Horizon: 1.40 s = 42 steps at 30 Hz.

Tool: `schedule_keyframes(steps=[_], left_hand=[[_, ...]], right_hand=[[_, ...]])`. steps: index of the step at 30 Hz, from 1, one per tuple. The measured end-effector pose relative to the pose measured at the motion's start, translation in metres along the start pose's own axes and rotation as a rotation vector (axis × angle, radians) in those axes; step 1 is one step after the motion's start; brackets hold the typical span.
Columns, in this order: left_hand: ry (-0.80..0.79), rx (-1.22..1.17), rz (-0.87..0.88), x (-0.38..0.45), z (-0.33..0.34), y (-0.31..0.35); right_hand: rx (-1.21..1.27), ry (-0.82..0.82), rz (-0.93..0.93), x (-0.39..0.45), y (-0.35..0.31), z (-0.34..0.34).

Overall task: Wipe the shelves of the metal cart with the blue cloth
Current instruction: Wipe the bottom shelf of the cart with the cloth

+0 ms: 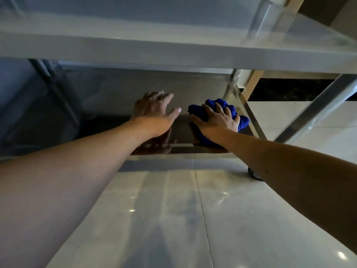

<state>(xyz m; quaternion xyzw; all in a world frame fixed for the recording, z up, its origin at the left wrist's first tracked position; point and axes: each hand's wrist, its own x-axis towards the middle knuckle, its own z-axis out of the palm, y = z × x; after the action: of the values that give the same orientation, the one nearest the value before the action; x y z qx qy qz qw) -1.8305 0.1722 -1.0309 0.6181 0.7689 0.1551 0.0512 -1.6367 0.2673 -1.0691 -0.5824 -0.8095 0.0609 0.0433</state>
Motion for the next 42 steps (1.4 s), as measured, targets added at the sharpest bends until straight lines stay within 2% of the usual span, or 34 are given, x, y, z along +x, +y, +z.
schedule_keyframes(steps=[5,10,25,30,35,42], left_hand=[[-0.066,-0.027,-0.117,-0.017,-0.01,-0.023],[-0.041,-0.004,-0.135,-0.037,-0.027,-0.05],[0.17,0.12,-0.303,-0.12,-0.102,-0.196],[0.236,0.102,-0.348,-0.145,-0.121,-0.231],[0.263,0.066,-0.323,-0.141,-0.124,-0.239],[0.192,0.018,-0.335,-0.112,-0.105,-0.198]], right_hand=[[-0.004,-0.05,-0.09,-0.016,-0.033,0.002],[-0.021,-0.099,-0.234,-0.029,-0.089,0.009],[0.01,-0.128,-0.716,-0.094,-0.312,0.045],[-0.009,-0.066,-0.875,-0.124,-0.375,0.058],[-0.034,-0.007,-1.043,-0.122,-0.379,0.059],[-0.011,-0.094,-1.084,-0.094,-0.309,0.042]])
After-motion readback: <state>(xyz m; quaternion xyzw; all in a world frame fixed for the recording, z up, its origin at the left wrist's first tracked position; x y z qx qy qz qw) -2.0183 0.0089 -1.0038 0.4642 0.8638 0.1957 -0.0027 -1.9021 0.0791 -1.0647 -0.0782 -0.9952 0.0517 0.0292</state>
